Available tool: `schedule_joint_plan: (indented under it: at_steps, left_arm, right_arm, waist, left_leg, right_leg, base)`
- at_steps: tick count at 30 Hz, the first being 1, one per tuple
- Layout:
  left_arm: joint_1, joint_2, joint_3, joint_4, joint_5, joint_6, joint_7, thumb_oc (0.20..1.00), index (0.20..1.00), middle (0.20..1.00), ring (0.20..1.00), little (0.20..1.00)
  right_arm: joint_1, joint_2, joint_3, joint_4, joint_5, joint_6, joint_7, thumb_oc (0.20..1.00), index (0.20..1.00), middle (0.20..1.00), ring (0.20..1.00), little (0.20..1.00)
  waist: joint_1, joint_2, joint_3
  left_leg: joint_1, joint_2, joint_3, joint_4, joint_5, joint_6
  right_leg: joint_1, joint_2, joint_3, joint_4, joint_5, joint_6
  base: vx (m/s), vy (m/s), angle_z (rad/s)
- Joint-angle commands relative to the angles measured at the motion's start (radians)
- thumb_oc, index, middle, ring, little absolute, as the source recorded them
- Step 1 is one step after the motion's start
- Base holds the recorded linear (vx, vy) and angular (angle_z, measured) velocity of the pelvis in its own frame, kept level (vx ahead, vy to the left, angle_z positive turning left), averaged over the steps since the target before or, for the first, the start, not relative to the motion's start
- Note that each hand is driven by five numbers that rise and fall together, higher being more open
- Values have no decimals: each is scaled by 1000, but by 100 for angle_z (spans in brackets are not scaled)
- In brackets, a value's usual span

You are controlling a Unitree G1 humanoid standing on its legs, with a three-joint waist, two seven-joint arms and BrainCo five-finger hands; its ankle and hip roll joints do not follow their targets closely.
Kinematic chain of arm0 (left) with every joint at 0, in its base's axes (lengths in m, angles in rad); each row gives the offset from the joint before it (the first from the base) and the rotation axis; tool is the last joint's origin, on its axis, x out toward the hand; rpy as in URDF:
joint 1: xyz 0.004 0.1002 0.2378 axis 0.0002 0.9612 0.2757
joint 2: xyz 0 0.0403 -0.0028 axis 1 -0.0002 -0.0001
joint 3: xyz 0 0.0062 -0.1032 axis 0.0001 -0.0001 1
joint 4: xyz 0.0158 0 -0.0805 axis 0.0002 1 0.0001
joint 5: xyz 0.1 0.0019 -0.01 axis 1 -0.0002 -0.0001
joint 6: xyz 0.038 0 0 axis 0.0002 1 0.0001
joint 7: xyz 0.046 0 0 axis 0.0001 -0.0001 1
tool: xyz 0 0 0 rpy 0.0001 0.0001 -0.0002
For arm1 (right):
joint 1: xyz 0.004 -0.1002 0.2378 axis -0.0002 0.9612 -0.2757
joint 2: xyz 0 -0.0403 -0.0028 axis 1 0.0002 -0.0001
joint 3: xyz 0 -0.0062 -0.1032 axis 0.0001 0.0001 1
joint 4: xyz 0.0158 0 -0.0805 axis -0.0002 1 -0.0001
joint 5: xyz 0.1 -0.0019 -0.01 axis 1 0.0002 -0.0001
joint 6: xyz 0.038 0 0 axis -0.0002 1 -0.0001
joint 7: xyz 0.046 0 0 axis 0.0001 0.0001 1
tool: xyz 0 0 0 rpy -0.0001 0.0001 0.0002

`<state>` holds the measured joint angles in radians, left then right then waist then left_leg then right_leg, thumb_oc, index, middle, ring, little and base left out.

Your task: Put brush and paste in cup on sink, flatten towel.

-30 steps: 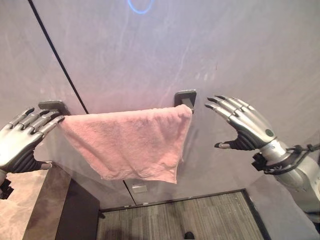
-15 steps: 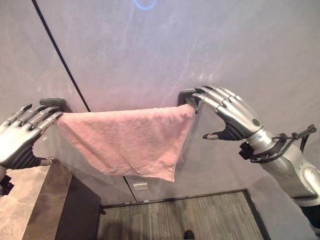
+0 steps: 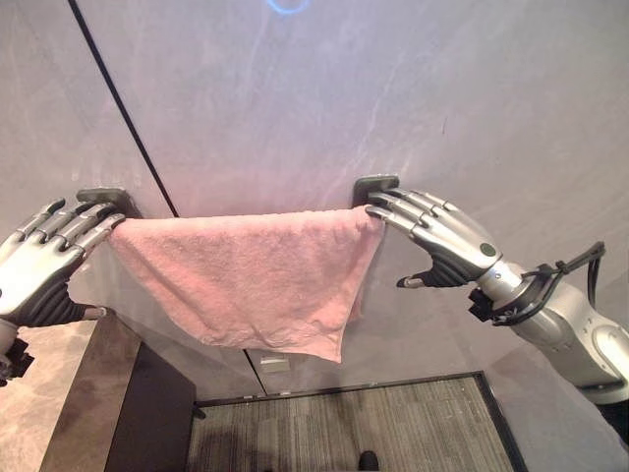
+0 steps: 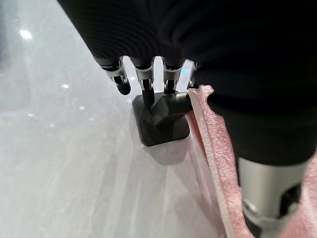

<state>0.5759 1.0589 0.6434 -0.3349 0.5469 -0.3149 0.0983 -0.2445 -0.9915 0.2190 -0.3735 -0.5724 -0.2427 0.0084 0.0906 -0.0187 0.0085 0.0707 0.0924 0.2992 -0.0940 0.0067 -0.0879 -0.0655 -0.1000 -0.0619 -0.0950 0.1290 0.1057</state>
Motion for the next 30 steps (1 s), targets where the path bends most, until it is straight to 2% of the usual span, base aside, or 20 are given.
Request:
schedule_joint_plan:
  at_steps: [1, 8, 15, 24, 30]
  left_arm:
    - [14, 77, -37, -1, -24, 3, -32, 1000, 1000, 1000, 1000, 1000]
    - [23, 99, -31, -16, -31, -9, -56, 1000, 1000, 1000, 1000, 1000]
    - [29, 144, -27, 0, -28, -6, -89, 1000, 1000, 1000, 1000, 1000]
    - [74, 145, 12, -15, -36, 11, -175, 1000, 1000, 1000, 1000, 1000]
    - [80, 137, 29, 13, -16, 19, -169, 1000, 1000, 1000, 1000, 1000]
  right_arm:
    - [-53, -43, 109, 66, -80, -7, 59, 1000, 1000, 1000, 1000, 1000]
    - [-91, -123, 130, 83, -131, -19, 59, 1000, 1000, 1000, 1000, 1000]
    - [-216, -181, 230, 122, -163, -20, 83, 1000, 1000, 1000, 1000, 1000]
    - [-222, -177, 229, 196, -246, 15, 117, 1000, 1000, 1000, 1000, 1000]
    - [-174, -177, 194, 256, -299, 31, 87, 1000, 1000, 1000, 1000, 1000]
  waist:
    - [10, -35, 17]
    - [9, -39, 17]
    - [16, -39, 18]
    - [18, -36, 12]
    - [18, -28, 10]
  left_leg:
    - [-1, 14, -56, 7, -7, 0]
    - [-3, 12, -65, 7, -6, -1]
    - [-6, 9, -67, 7, 0, -1]
    - [-4, 11, -63, 7, 0, -1]
    - [-4, 13, -62, 7, 1, -1]
  right_leg:
    - [42, -66, -23, 17, -4, 55]
    - [44, -68, -26, 16, -3, 56]
    - [42, -69, -27, 15, -2, 55]
    - [42, -68, -27, 16, -1, 53]
    - [43, -66, -30, 15, -3, 52]
  base:
    - [0, 0, 0]
    - [-1, -2, 4]
    - [-2, -2, 2]
    - [0, 0, 0]
    - [0, 0, 0]
